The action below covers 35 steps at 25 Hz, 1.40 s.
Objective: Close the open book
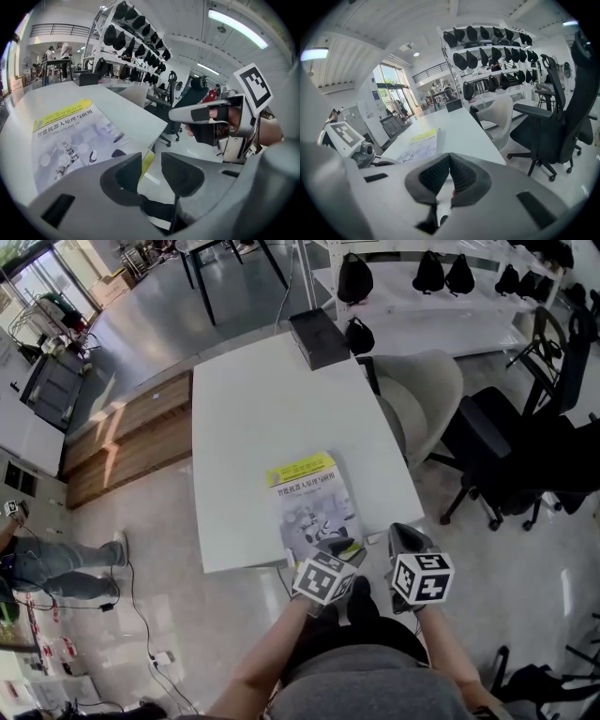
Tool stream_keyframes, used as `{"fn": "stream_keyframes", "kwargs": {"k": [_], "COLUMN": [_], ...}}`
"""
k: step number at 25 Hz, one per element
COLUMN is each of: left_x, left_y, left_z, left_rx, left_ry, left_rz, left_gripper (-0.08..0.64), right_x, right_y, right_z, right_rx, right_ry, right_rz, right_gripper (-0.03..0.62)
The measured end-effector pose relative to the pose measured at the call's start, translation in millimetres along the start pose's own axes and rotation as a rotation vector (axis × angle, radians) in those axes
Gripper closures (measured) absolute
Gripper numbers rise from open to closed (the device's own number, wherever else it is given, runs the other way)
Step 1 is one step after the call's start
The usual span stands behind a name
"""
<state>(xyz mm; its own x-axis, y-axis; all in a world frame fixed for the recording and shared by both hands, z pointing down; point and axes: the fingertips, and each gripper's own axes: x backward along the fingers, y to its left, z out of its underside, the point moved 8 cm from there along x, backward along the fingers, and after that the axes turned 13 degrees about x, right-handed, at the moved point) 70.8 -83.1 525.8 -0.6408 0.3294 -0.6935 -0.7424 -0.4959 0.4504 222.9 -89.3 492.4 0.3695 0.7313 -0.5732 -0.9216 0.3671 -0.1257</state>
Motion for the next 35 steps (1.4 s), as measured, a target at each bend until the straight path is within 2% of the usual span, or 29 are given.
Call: {"fn": "stream_keyframes", "kwargs": {"k": [10,24,35], "left_x": [48.6,112.7,154.2], "left_y": [22.6,43.3,52.1], "left_z": [-19.4,-42.1,-40.8], "left_rx": [0.069,0.109,0.121], "left_ry": [-0.215,-0.506,-0.653], "left_rz": [-0.103,-0.256,-0.374], "left_gripper": [0.442,0.480,0.540], "right_x": [-2.4,-2.6,4.0], "right_y": [6.5,27.8,42.6], "right_z": [-12.3,-41.4,-63.3], "right_rx": [0.028,0.101,0.147], "right_ry": [-0.039,-0.104,-0.159], "right_rz": [-0.023,-0.084,-0.121], "right_gripper": [0.588,0.588,0.588]}}
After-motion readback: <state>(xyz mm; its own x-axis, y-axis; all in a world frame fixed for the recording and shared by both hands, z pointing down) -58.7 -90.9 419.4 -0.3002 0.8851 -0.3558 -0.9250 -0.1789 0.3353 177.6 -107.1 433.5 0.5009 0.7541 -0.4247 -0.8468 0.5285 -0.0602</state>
